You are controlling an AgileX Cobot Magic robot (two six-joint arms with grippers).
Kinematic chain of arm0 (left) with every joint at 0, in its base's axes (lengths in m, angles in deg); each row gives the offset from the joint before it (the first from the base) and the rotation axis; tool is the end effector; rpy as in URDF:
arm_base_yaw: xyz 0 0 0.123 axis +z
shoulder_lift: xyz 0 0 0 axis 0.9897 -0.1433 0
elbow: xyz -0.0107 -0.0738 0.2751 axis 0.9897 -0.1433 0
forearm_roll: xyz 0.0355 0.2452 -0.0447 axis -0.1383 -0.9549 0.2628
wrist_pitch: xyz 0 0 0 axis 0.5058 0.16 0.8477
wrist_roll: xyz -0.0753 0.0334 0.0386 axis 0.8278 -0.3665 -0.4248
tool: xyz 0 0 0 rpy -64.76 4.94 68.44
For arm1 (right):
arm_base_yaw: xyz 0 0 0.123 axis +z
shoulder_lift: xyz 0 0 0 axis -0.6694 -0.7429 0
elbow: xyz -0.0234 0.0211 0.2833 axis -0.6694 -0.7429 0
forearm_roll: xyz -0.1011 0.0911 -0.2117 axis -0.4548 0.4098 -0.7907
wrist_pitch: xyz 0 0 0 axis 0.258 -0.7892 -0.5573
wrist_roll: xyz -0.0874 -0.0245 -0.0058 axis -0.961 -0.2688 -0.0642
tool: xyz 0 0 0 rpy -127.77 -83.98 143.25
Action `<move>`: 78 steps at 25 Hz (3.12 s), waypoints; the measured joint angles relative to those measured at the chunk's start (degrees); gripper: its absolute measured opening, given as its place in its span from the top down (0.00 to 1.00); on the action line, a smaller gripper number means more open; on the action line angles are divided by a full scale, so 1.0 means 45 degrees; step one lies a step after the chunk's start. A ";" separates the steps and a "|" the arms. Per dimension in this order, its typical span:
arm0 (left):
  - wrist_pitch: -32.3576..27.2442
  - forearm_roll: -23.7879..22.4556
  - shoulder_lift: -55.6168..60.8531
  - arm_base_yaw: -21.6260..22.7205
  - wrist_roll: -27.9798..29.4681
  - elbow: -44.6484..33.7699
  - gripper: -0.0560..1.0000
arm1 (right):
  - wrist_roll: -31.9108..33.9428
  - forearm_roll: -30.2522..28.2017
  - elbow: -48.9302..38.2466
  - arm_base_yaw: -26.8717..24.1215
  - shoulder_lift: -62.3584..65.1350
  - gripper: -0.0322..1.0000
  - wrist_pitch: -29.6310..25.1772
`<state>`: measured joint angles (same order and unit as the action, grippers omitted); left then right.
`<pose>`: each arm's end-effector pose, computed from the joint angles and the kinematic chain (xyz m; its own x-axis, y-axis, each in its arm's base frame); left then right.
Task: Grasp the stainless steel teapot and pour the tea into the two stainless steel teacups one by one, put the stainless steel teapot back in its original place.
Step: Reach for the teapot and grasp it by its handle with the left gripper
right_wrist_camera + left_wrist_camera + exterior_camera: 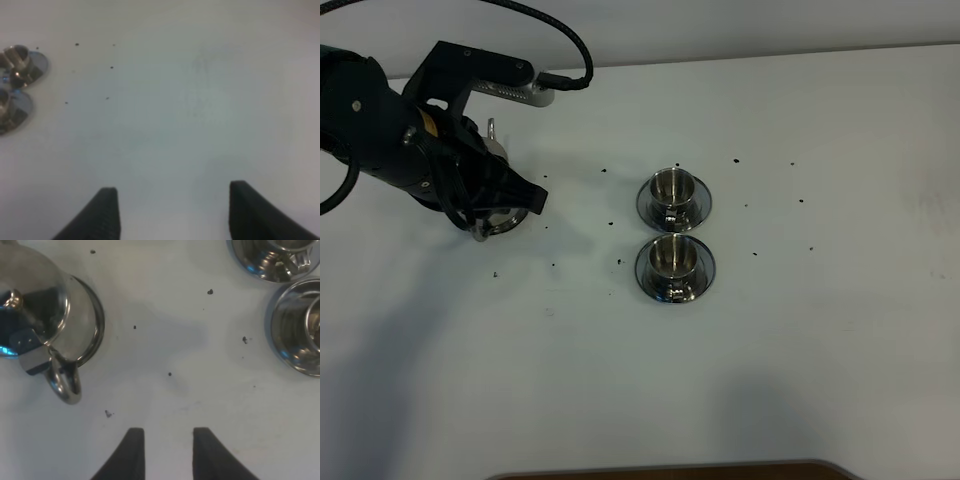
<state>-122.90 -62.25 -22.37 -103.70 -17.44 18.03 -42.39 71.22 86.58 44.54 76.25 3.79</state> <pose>0.3021 -0.1208 0.2640 -0.7799 0.3695 -0.5051 0.4102 0.9114 0.0334 -0.0112 0.0076 0.2781 -0.4791 -0.0418 -0.8768 -0.1311 0.9911 0.0244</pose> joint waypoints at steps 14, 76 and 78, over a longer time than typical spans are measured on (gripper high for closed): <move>-0.3020 -0.0661 -0.0415 0.1047 0.1231 0.2926 0.67 | 0.0012 0.0000 0.0000 0.0017 0.0000 0.50 0.0000; -0.6277 -0.0991 -0.5594 0.2528 0.2292 0.5717 0.51 | 0.0023 0.0029 0.0000 0.0017 0.0000 0.50 0.0000; -0.6277 -0.0991 -0.5594 0.2555 0.2232 0.5692 0.51 | 0.0023 0.0029 0.0000 0.0017 0.0000 0.50 0.0000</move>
<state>-151.15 -66.71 -47.54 -92.20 -7.40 43.65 -42.28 71.35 86.58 44.62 76.25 3.79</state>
